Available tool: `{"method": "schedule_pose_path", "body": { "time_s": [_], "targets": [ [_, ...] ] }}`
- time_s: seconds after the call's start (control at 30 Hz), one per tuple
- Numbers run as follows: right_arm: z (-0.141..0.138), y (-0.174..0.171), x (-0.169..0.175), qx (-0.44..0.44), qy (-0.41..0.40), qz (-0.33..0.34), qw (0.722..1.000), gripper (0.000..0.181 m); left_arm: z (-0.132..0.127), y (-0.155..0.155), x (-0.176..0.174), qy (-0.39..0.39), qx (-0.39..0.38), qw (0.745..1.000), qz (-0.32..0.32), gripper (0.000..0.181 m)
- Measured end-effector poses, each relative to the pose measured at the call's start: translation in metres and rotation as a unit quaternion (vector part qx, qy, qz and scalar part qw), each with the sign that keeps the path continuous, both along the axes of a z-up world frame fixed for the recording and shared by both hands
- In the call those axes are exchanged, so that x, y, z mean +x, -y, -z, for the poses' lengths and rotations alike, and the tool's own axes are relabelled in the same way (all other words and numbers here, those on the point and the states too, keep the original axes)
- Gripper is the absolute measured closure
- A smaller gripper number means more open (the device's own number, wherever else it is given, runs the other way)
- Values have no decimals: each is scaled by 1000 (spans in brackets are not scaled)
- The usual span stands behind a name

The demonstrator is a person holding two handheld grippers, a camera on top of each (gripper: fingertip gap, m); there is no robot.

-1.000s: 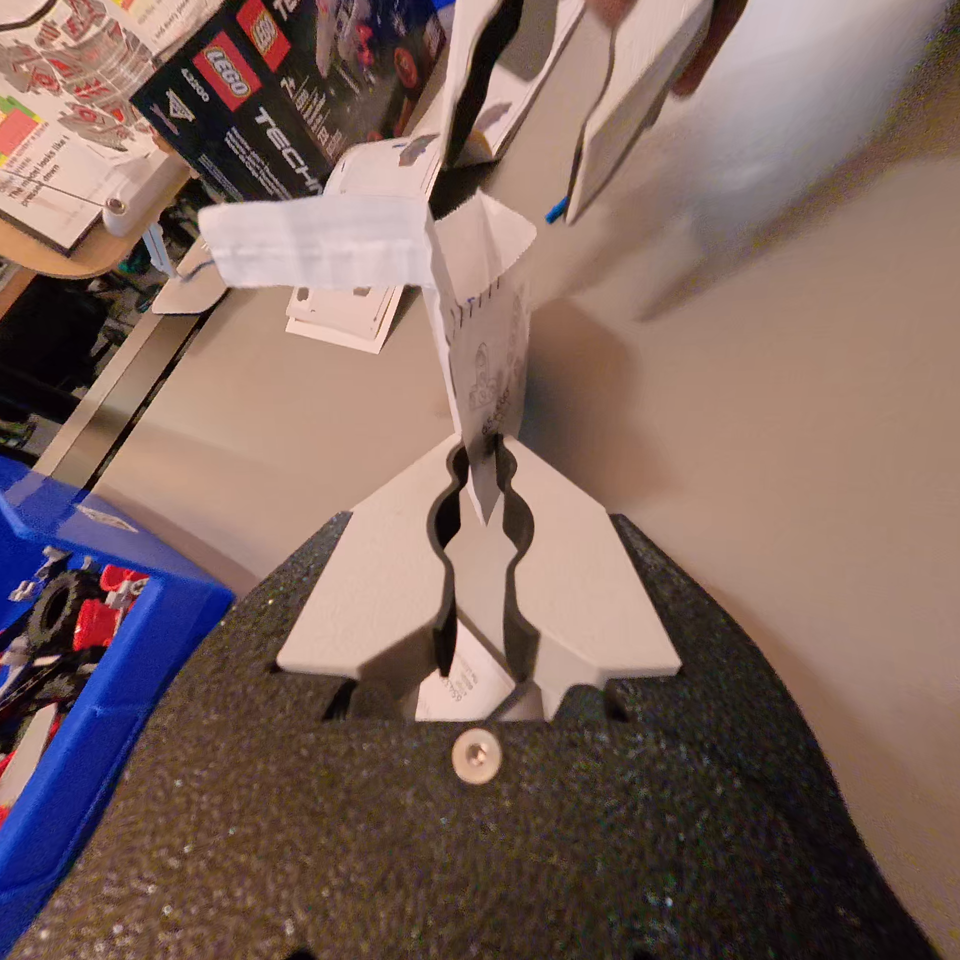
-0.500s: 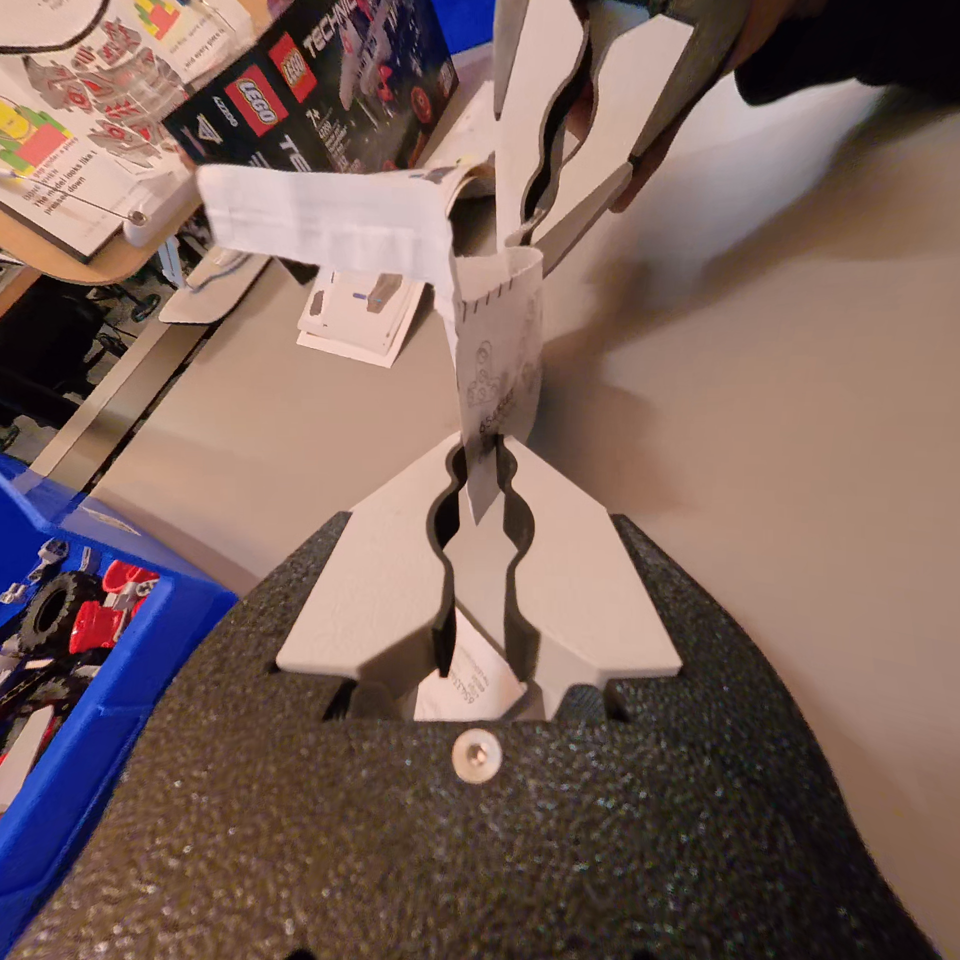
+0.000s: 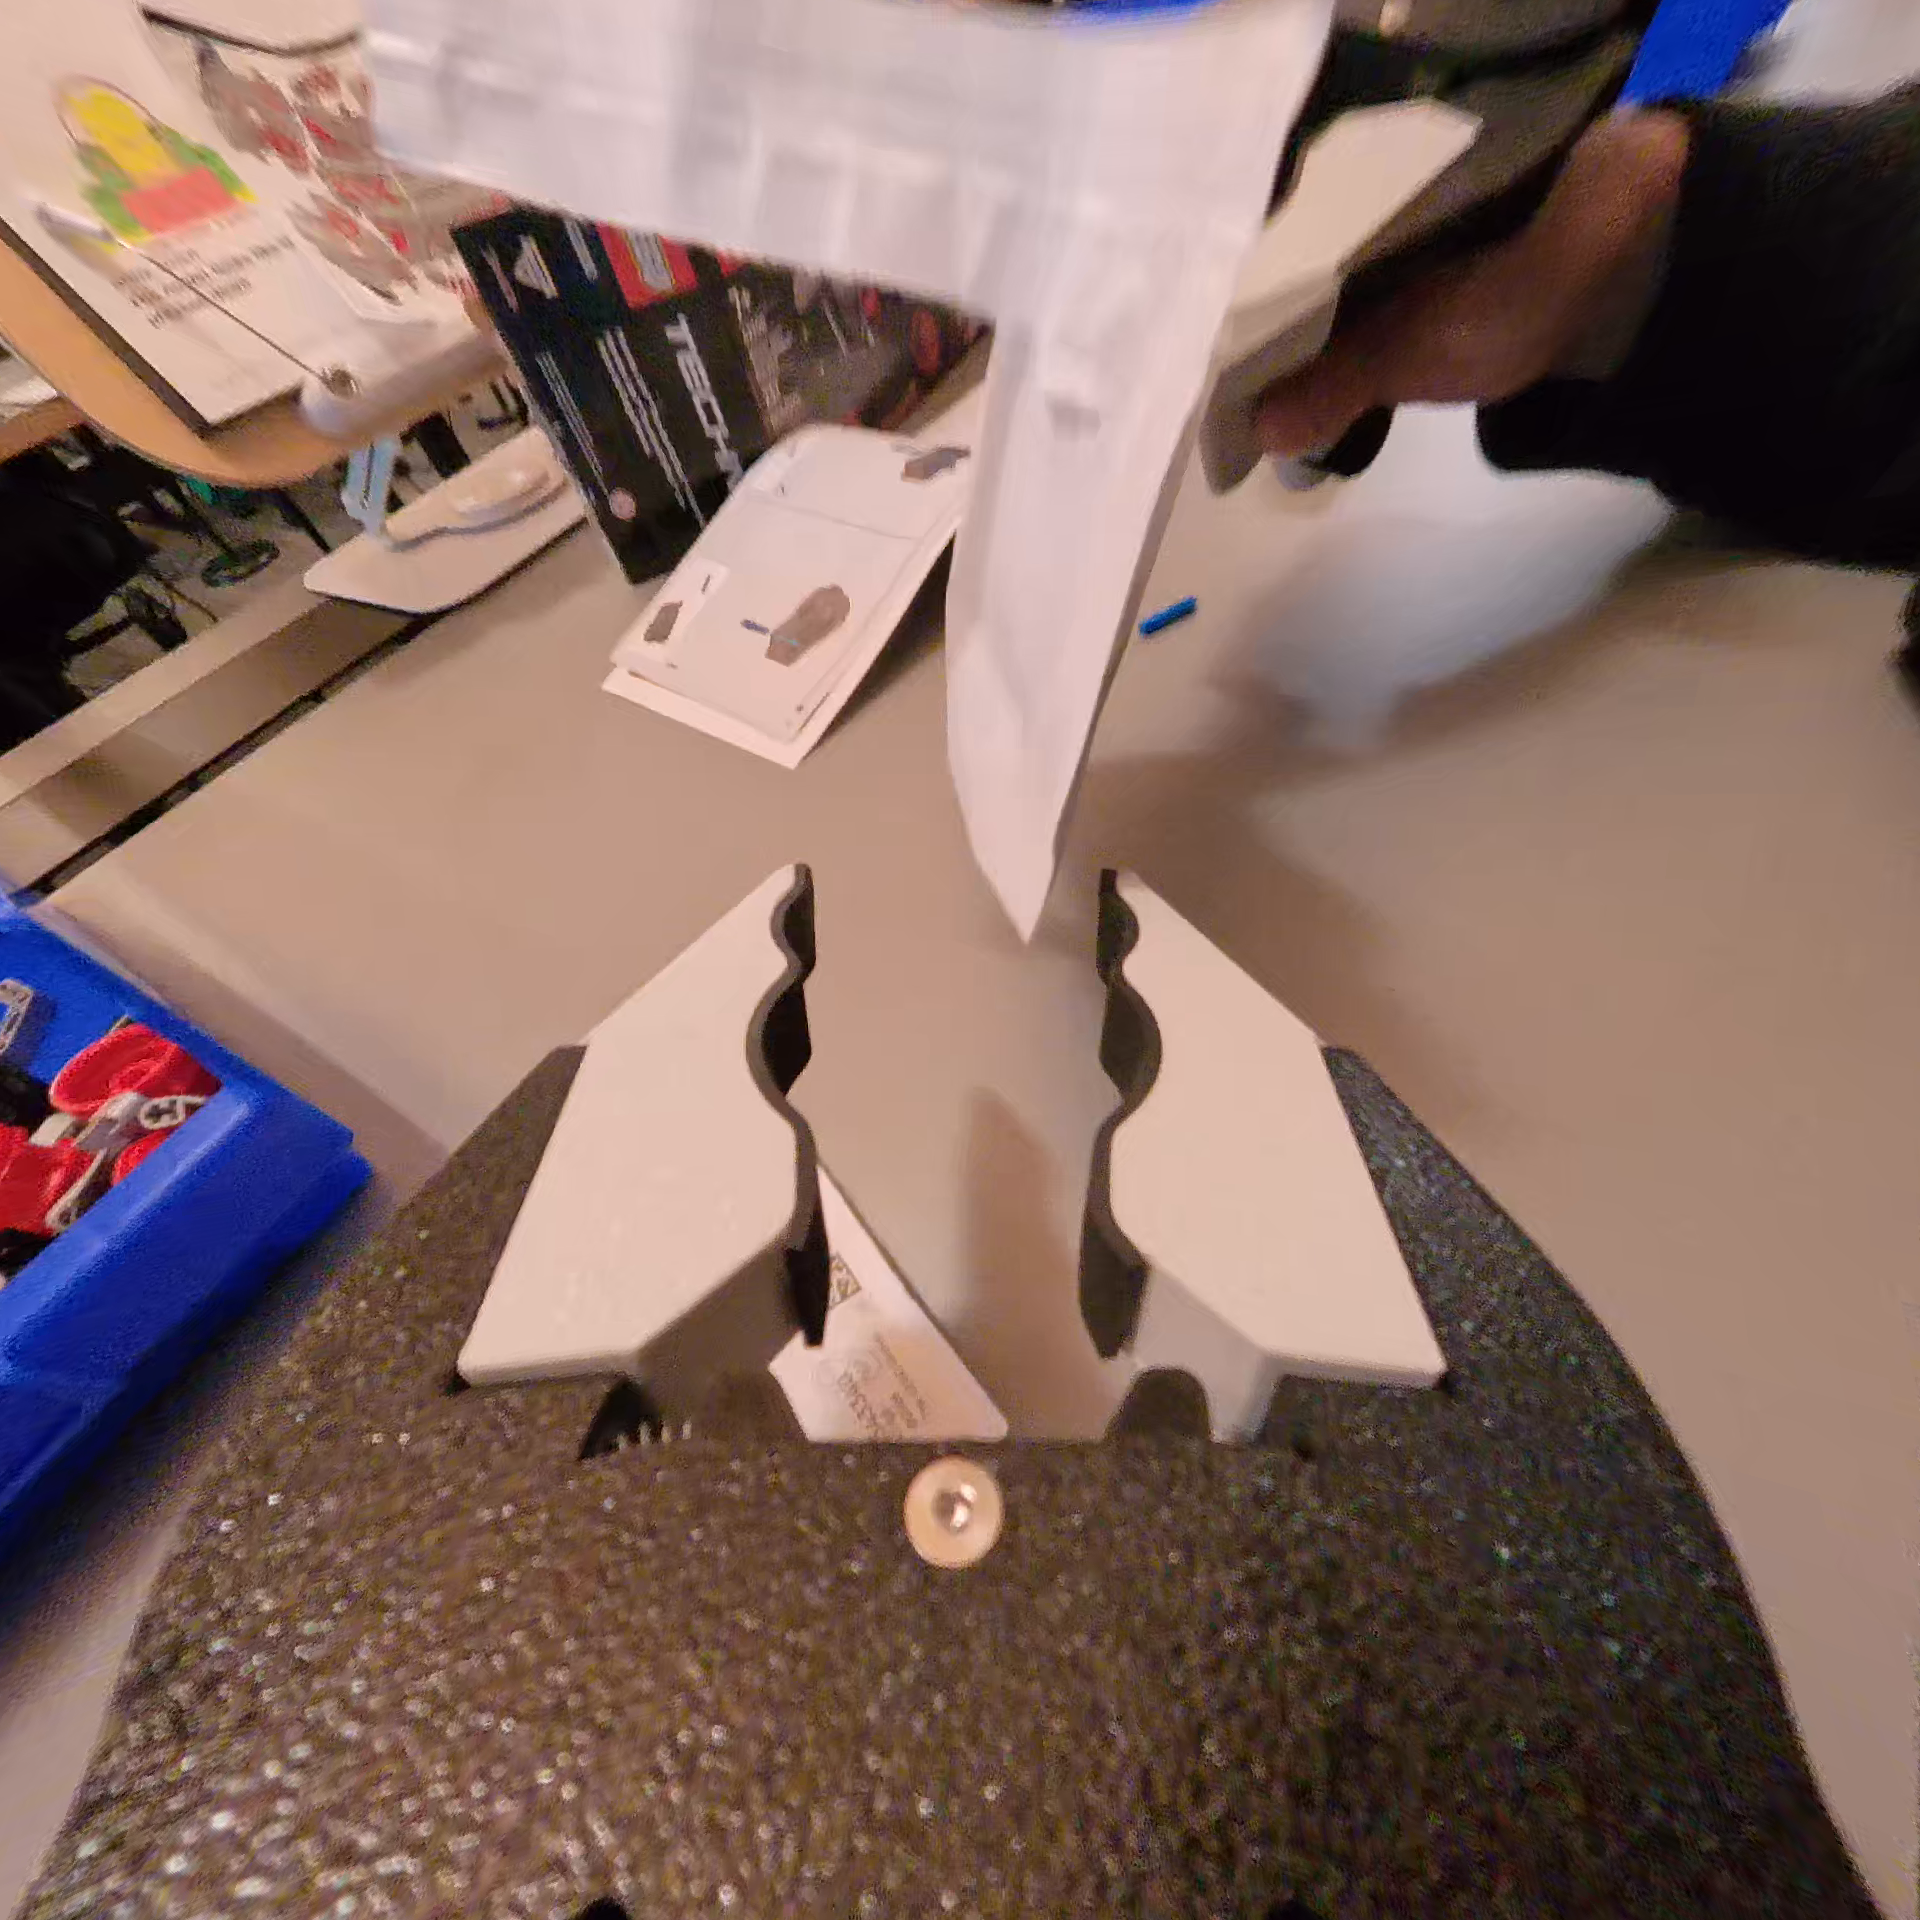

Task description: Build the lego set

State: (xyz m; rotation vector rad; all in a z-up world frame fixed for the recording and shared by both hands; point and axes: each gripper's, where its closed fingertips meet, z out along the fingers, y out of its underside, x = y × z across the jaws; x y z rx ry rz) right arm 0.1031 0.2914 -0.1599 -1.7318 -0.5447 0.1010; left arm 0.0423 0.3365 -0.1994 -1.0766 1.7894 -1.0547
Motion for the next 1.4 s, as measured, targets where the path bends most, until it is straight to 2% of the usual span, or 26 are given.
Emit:
{"method": "schedule_pose_path", "body": {
  "time_s": [0.13, 0.27, 0.33, 0.37, 0.5, 0.53, 0.6, 0.67, 0.73, 0.87, 0.97, 1.2, 1.3, 1.4],
  "targets": [
    [-12, 0, -8, 17, -50, -19, 998, 181, 10, 12, 6, -6, 36, 999, 18, 130],
    [-18, -2, -19, 22, -71, -34, 997, 181, -8, 29, 16, 51, 5, 998, 41, 130],
    [-18, -4, -25, 22, -73, -42, 996, 181, -21, 33, 18, 89, -9, 995, 46, 141],
    [-20, -5, -27, 27, -72, -40, 996, 181, -26, 33, 17, 99, -17, 994, 49, 149],
    [-24, -8, -31, 20, -80, -48, 995, 181, -30, 29, 12, 105, -33, 993, 49, 152],
    [-26, -10, -32, 22, -84, -50, 995, 179, -31, 27, 10, 108, -36, 992, 47, 153],
    [-32, -15, -30, 28, -91, -44, 994, 160, -35, 19, 7, 119, -37, 992, 33, 155],
    [-35, -20, -24, 24, -87, -32, 995, 149, -40, 2, 2, 124, -34, 992, 2, 156],
    [-34, -21, -19, 16, -73, -29, 997, 145, -44, -24, -7, 119, -15, 992, -38, 156],
    [-20, -20, -13, -6, -53, -24, 998, 145, -45, -101, -32, 66, 47, 987, -140, 156],
    [-9, -21, -10, -18, -50, -19, 998, 145, -42, -160, -48, 2, 114, 976, -185, 157],
    [10, -23, -4, -43, -43, -12, 998, 145, -37, -245, -39, -144, 269, 941, -148, 160],
    [17, -23, 1, -52, -38, -4, 998, 145, -31, -275, -30, -201, 359, 903, -126, 163],
    [23, -23, 5, -58, -37, 3, 998, 145, -26, -294, -17, -246, 478, 839, -81, 165]
  ]
}}
